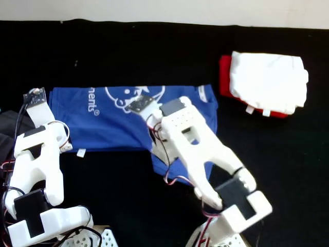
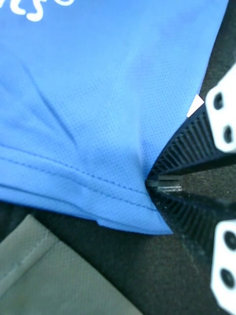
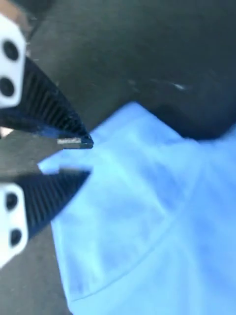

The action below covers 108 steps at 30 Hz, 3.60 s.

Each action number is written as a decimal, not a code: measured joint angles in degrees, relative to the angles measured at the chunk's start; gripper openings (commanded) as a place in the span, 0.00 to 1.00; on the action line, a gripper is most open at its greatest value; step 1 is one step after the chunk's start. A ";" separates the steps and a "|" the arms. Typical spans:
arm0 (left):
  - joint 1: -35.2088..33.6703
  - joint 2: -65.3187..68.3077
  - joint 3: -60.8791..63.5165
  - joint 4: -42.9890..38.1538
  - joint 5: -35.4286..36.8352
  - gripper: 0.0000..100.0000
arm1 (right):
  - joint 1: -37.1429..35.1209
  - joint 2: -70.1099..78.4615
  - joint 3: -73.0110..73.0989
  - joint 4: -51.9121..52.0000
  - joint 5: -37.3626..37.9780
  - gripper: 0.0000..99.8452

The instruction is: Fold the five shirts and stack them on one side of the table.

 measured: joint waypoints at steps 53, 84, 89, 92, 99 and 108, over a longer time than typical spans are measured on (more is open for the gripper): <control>0.00 0.00 0.00 0.00 0.00 0.01 | 8.26 10.99 -4.92 4.22 9.23 0.27; 0.00 0.00 0.00 0.00 0.00 0.01 | 5.98 14.24 4.13 -13.71 12.13 0.01; 0.00 0.00 0.00 0.00 0.00 0.01 | 8.35 14.59 -0.09 -10.99 12.13 0.01; 0.00 0.00 0.00 0.00 0.00 0.01 | 9.23 13.63 -4.22 -5.63 12.13 0.01; 0.00 0.00 0.00 0.00 0.00 0.01 | 12.13 9.05 -17.14 3.08 12.13 0.01; 0.00 0.00 0.00 0.00 0.00 0.01 | 14.07 26.64 -40.53 3.52 11.16 0.07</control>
